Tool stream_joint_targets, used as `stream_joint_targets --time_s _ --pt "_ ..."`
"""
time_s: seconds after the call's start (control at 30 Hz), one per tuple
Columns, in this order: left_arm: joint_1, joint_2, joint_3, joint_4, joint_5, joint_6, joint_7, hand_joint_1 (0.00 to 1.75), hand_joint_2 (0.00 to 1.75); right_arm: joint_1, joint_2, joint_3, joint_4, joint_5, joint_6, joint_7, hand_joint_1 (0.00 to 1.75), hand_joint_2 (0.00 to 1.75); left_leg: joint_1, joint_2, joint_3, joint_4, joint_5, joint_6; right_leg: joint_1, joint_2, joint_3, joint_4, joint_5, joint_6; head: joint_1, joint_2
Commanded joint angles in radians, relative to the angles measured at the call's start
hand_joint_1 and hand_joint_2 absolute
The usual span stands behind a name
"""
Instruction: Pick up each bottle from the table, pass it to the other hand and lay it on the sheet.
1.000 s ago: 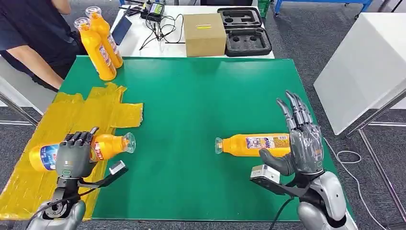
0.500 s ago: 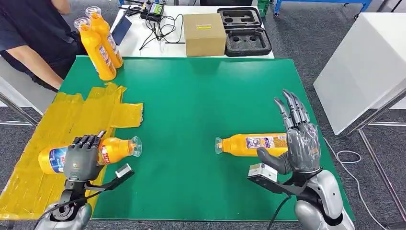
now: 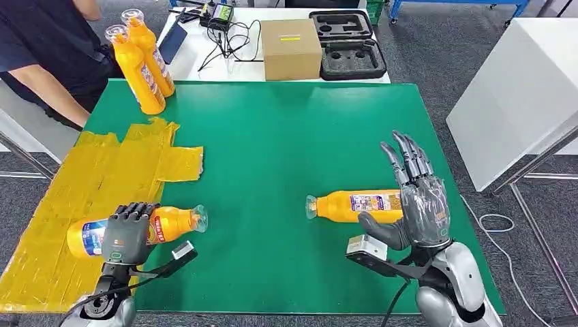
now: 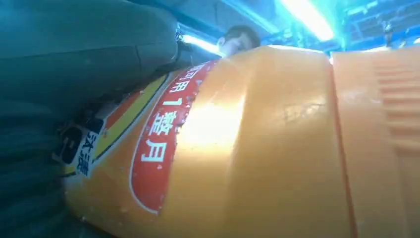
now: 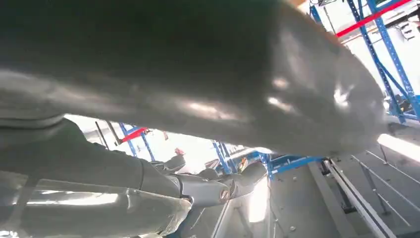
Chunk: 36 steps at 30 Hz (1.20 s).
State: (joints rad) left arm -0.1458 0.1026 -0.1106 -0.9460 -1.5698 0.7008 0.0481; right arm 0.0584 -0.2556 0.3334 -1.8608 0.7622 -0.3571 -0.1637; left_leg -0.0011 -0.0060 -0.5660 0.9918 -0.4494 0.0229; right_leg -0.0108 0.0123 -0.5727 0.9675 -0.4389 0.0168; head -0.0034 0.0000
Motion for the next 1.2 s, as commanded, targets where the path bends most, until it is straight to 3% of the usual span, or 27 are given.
stream_joint_targets --time_s 0.03,0.07,0.1,0.2,0.33,0.7,0.87,0.93,1.0,1.03,1.07,1.2 --pt "-0.032 -0.009 -0.042 0.152 -0.001 -0.003 0.029 0.03 1.75 -0.016 -0.002 0.001 0.039 0.000 0.001 0.006 0.00 0.00 0.000 0.000 0.006 -0.001 -0.001 -0.001 0.000 -0.002 0.006 -0.002 -0.002 -0.001 0.000 0.000" --pt "-0.062 0.008 -0.002 0.143 0.006 -0.053 -0.020 0.00 1.75 -0.016 -0.007 -0.003 0.040 -0.001 0.005 0.010 0.00 0.00 0.001 0.000 0.007 -0.001 -0.002 -0.002 0.001 -0.002 0.007 -0.002 -0.002 -0.001 0.000 0.000" --pt "-0.034 -0.003 -0.067 0.180 -0.001 -0.003 0.048 0.00 0.00 -0.019 0.003 0.003 0.042 0.004 0.005 0.011 0.00 0.00 0.001 0.000 0.008 -0.001 -0.003 -0.002 0.001 -0.002 0.009 -0.002 -0.003 -0.001 0.000 0.000" --pt "-0.035 0.012 -0.119 0.199 -0.001 -0.003 0.099 0.00 0.00 -0.031 0.018 0.004 0.049 0.016 0.016 0.017 0.00 0.00 0.000 0.000 0.010 -0.002 -0.003 -0.002 0.001 -0.002 0.010 -0.002 -0.003 -0.001 0.000 0.000" --pt "-0.031 0.000 -0.097 0.191 -0.001 -0.003 0.081 0.00 0.00 -0.045 0.026 0.005 0.055 0.021 0.025 0.021 0.00 0.00 0.000 0.002 0.003 -0.001 -0.001 -0.001 0.000 0.001 0.003 -0.001 -0.001 -0.001 0.000 0.000" --pt "-0.023 0.002 -0.098 0.169 -0.001 -0.003 0.080 0.00 0.00 -0.113 0.060 0.009 0.093 0.029 0.058 0.034 0.00 0.00 0.000 0.000 0.004 -0.001 -0.001 -0.002 0.000 0.000 0.004 -0.001 -0.001 -0.001 0.000 0.000" --pt "-0.030 -0.045 -0.010 0.110 -0.001 -0.003 0.030 0.00 0.00 -0.183 0.080 0.010 0.113 0.033 0.094 0.061 0.00 0.00 0.001 0.001 0.003 0.000 -0.001 -0.002 0.001 0.000 0.004 0.000 -0.001 -0.001 0.000 0.000" --pt "0.007 -0.102 0.129 -0.044 0.067 -0.003 -0.099 0.00 0.00 -0.184 0.089 0.008 0.111 0.038 0.095 0.069 0.00 0.00 0.001 0.000 0.003 0.001 -0.001 -0.002 0.001 0.000 0.004 0.000 -0.001 -0.001 0.000 0.000" --pt "0.008 -0.251 0.414 -0.219 0.316 -0.003 -0.427 0.00 0.00 -0.179 0.096 0.015 0.115 0.053 0.099 0.080 0.00 0.00 0.001 -0.001 0.002 0.002 -0.001 -0.001 0.001 -0.002 0.003 0.000 -0.001 -0.001 0.001 0.000" --pt "-0.029 -0.298 0.540 -0.182 0.339 -0.003 -0.583 0.00 0.00 -0.179 0.093 0.019 0.121 0.053 0.094 0.081 0.00 0.00 0.001 -0.002 0.002 0.003 -0.002 -0.001 0.002 -0.003 0.003 0.001 -0.002 0.000 0.000 0.000" --pt "-0.073 -0.325 0.610 -0.166 0.537 -0.003 -0.746 0.00 0.00 -0.178 0.086 0.023 0.140 0.055 0.092 0.081 0.00 0.00 0.002 -0.002 0.002 0.003 -0.002 -0.001 0.002 -0.003 0.004 0.001 -0.002 -0.001 0.000 0.000" --pt "-0.088 -0.312 0.597 -0.155 0.539 -0.003 -0.730 0.00 0.00 -0.177 0.083 0.022 0.156 0.054 0.087 0.074 0.00 0.00 0.001 -0.003 0.002 0.001 0.000 0.000 0.001 -0.003 0.004 -0.001 0.000 0.000 0.001 0.000"
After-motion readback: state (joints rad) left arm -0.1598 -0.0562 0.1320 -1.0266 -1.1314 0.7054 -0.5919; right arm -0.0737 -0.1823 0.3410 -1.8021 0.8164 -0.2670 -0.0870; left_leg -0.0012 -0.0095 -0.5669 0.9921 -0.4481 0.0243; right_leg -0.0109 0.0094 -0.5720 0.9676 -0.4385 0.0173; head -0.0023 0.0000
